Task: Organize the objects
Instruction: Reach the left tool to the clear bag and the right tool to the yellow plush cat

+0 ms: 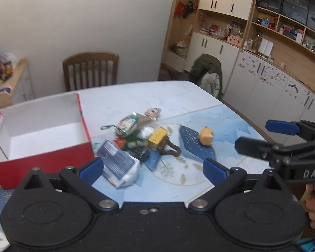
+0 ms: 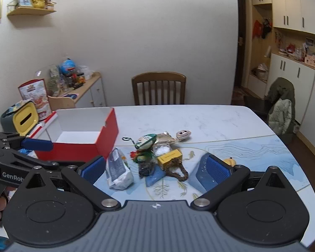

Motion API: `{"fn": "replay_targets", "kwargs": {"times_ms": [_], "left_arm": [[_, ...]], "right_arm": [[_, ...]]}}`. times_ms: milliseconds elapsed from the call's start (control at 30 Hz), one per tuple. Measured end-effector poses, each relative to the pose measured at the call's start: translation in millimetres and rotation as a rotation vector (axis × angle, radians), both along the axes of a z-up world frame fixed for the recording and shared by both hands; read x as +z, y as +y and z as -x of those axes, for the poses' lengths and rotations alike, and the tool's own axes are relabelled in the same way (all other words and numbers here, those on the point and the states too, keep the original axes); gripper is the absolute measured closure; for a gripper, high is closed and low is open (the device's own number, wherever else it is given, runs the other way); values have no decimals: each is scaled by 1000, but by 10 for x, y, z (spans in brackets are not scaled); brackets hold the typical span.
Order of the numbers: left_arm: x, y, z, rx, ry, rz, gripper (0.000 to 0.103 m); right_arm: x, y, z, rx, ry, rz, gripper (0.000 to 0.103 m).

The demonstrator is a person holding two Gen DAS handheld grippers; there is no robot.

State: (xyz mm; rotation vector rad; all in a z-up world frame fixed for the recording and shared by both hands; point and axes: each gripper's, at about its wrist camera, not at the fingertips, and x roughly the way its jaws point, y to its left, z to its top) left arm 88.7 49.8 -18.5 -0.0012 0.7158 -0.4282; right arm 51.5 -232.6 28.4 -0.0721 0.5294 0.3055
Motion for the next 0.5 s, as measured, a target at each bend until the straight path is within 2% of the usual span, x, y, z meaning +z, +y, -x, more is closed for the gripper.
{"fn": "replay_targets", "kwargs": {"times_ms": [67, 200, 367, 500], "left_arm": [[-63, -8, -90, 9, 15, -4, 2], [-221, -46, -316, 61, 46, -8, 2], [-425, -183, -603, 164, 76, -40, 2], [-609, -311, -784, 264, 102, -39, 2]], "right_arm": [[-8, -56, -97, -15, 13, -17, 0], [-95, -204, -340, -32, 6, 28, 0], [-389, -472, -766, -70, 3, 120, 1], [-658, -714, -1191, -90, 39, 129, 1]]}}
